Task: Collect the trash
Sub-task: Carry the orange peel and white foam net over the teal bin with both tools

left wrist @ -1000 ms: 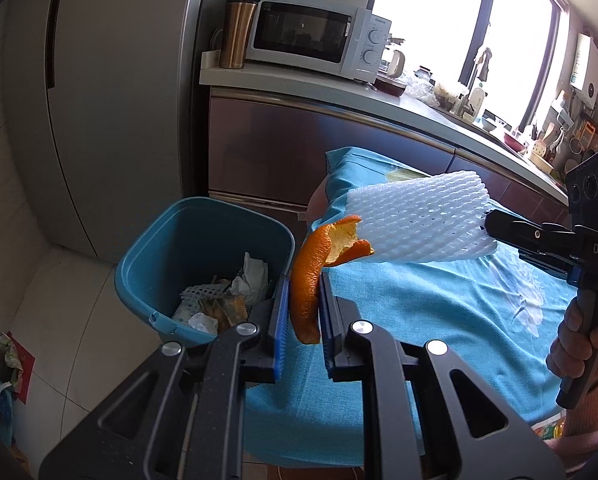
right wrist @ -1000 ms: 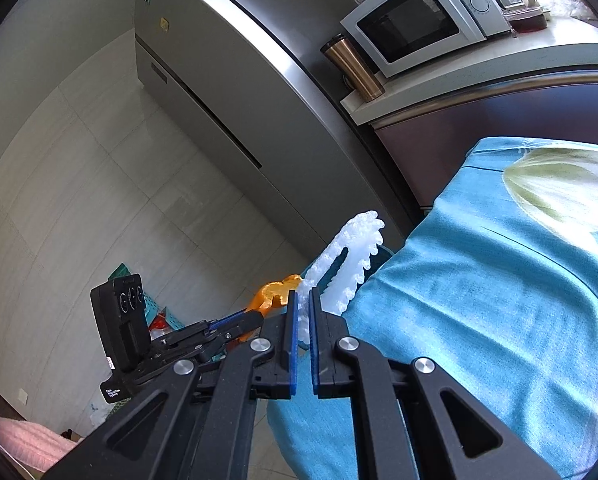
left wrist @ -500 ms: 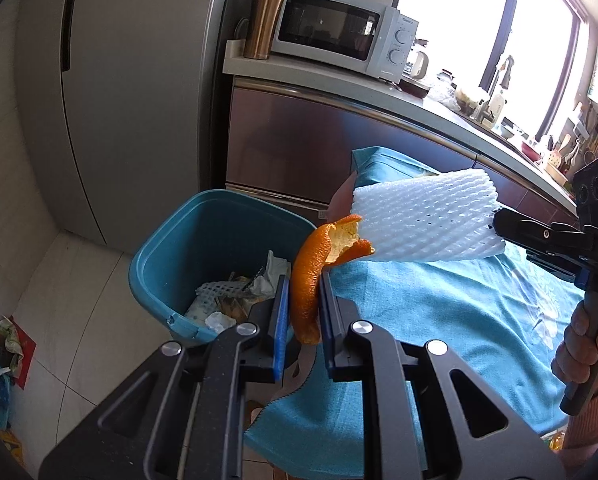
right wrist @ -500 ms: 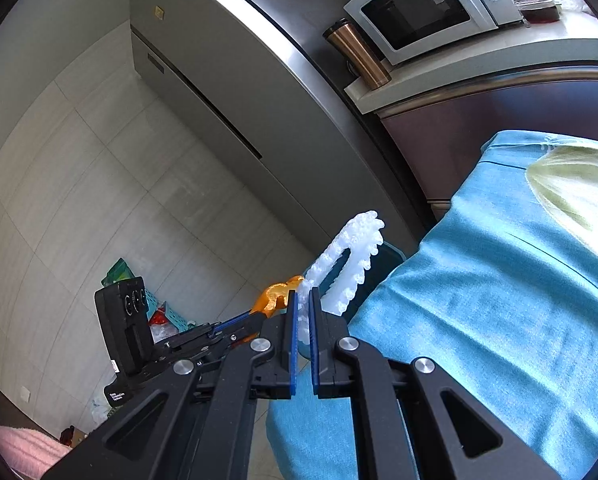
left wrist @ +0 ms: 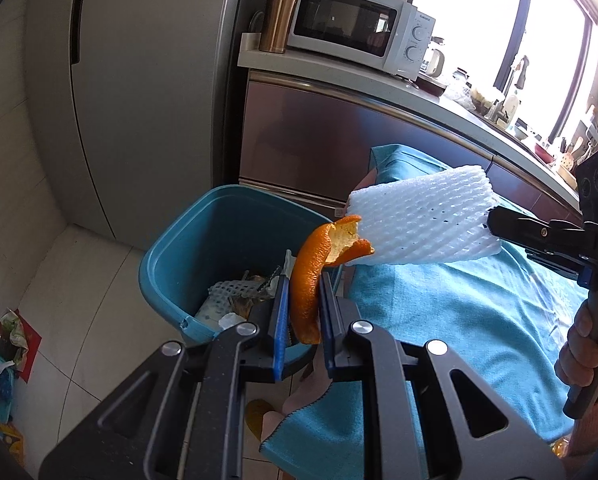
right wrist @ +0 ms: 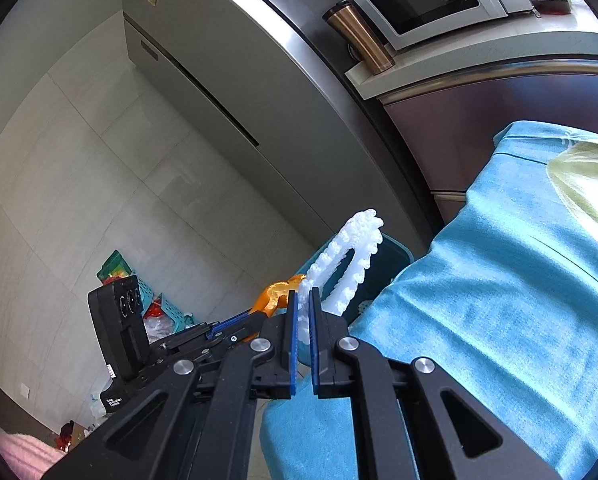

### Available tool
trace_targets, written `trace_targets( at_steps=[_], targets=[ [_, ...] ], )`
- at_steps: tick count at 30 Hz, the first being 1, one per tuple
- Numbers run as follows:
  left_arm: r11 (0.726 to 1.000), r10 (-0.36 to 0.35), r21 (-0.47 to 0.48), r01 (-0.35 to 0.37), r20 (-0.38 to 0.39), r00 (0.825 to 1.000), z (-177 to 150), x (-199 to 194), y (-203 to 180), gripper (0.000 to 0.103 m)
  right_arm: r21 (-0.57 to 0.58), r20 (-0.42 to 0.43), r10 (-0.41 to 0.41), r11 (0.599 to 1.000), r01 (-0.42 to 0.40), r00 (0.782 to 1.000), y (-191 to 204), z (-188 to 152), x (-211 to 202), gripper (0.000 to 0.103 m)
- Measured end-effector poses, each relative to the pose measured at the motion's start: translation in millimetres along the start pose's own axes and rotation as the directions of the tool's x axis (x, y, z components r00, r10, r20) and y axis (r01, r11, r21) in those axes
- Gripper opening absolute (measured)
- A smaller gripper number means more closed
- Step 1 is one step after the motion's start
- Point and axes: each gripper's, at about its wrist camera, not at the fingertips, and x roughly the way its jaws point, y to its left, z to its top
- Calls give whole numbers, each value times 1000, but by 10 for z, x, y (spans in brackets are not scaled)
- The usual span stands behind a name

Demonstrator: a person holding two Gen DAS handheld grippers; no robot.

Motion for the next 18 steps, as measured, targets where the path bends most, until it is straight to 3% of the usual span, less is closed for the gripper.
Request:
trace_targets(
  at_steps=[18],
  targets=[
    [996, 69, -57, -72, -67, 995, 42, 453, 326, 15, -29, -135, -43, 999, 39, 990, 58, 109, 752, 4]
  ],
)
